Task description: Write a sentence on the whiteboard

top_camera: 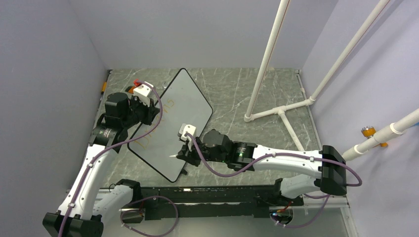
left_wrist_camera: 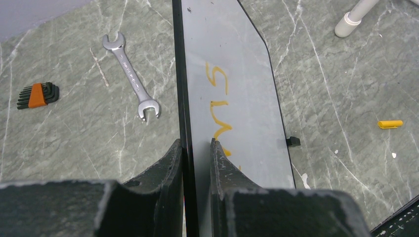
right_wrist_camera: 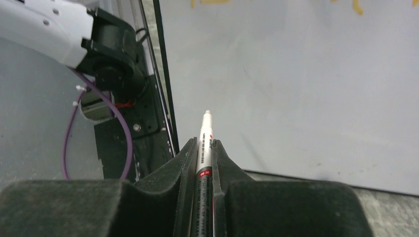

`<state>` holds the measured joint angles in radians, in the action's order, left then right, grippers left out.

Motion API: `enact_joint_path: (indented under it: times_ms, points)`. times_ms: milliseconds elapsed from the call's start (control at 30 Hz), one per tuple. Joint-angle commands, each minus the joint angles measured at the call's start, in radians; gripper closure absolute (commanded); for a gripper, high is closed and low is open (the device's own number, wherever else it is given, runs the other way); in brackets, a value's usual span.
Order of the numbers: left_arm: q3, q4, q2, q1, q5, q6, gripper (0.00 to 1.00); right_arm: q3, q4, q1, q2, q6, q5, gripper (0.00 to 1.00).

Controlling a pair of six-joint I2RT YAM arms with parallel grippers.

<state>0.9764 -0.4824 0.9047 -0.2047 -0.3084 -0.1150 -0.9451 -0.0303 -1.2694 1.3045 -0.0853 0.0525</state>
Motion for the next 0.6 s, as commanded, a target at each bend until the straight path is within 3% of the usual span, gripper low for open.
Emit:
enact_joint_path:
  times_ms: [0,567]
  points:
    - [-0.038,-0.152,0.012,-0.024,-0.017,-0.075,1.0,-0.103,-0.114,-0.017,0.051,0.014,-0.05,1.0]
    - [-0.038,-0.151,0.008,-0.027,-0.014,-0.077,1.0,-0.237,-0.164,-0.027,0.206,0.014,-0.026,1.0]
